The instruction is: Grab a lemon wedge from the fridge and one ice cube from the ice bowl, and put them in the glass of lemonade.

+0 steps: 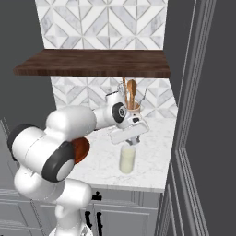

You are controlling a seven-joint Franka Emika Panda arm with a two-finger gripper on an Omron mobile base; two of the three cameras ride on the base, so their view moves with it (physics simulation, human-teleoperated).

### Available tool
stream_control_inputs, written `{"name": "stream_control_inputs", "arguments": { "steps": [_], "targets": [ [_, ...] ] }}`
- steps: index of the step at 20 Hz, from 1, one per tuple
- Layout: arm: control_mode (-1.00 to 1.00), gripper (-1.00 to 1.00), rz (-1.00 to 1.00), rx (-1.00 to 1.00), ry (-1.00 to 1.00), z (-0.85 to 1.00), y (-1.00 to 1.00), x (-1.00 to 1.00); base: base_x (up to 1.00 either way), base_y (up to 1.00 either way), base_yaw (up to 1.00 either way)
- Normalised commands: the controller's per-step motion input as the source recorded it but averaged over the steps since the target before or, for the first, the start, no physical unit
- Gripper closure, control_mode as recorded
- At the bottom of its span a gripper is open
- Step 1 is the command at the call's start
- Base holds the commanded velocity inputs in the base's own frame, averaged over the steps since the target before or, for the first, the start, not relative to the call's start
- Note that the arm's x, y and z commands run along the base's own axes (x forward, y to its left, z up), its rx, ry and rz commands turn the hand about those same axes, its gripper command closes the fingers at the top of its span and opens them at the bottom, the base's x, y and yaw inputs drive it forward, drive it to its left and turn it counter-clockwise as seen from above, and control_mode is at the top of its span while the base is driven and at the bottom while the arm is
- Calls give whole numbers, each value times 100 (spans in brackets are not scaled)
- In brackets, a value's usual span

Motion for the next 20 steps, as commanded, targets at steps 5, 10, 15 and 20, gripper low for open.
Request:
{"name": "stream_control_inputs", "arguments": {
  "steps": [5,10,15,20],
  "targets": [
    [-100,100,0,0,2,-24,0,6,0,0,0],
    [-100,100,0,0,-1,2,0,-36,0,0,0],
    [-100,100,0,0,-6,21,3,-64,0,0,0],
    [-100,100,0,0,-3,16,15,-47,0,0,0]
  ]
}}
